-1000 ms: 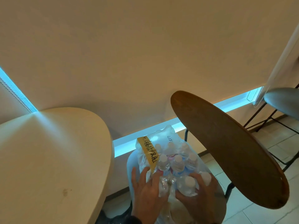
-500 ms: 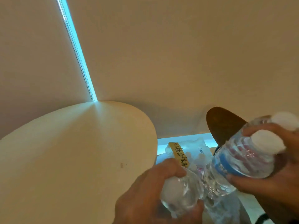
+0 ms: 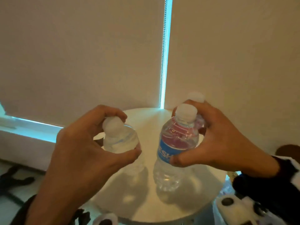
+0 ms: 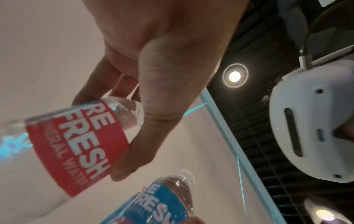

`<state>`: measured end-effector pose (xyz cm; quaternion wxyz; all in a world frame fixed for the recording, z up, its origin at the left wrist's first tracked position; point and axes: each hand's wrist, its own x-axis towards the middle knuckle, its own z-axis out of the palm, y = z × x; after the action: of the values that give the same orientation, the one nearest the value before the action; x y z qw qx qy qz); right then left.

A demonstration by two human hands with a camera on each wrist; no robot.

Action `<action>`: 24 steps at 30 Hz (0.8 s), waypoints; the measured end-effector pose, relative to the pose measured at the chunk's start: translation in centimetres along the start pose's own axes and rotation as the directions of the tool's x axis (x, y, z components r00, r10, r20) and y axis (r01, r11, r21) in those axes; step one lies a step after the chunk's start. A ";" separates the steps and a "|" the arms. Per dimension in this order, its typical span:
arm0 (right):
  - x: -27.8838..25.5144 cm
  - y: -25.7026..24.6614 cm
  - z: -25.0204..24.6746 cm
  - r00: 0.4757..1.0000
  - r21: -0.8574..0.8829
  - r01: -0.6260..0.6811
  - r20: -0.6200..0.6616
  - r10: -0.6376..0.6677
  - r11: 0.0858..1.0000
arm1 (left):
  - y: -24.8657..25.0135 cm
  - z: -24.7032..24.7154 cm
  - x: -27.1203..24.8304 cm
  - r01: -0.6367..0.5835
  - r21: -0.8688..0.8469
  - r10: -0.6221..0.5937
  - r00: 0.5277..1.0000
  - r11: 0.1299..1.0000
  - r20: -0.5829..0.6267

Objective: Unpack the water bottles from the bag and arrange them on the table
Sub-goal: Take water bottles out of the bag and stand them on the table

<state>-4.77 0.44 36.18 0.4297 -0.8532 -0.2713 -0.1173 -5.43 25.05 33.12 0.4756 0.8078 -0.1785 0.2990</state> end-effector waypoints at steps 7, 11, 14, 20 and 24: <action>6.1 1.5 7.9 0.992 -0.047 0.040 0.124 -0.034 0.998 | -5.7 -3.3 3.0 0.091 0.217 -0.083 0.995 0.972 -0.046; 8.4 2.2 10.7 0.985 -0.054 0.041 0.167 -0.031 0.998 | -8.2 -3.9 4.7 0.073 0.295 -0.072 0.997 0.953 -0.017; 9.8 2.3 11.4 0.986 -0.047 0.037 0.166 -0.029 0.998 | -9.9 -3.9 6.0 0.078 0.298 -0.085 0.996 0.951 0.012; 11.5 2.4 12.4 0.984 -0.039 0.032 0.177 -0.024 0.999 | -12.1 -3.5 8.2 0.060 0.211 -0.078 0.994 0.976 0.075; 11.8 3.0 12.4 0.984 -0.037 0.013 0.178 -0.006 0.999 | -13.0 -3.3 8.7 0.049 0.147 -0.069 0.989 0.988 0.134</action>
<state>6.24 13.18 31.82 0.3870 -0.8669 -0.3106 -0.0477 7.56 34.16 31.37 0.4113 0.8637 -0.1652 0.2399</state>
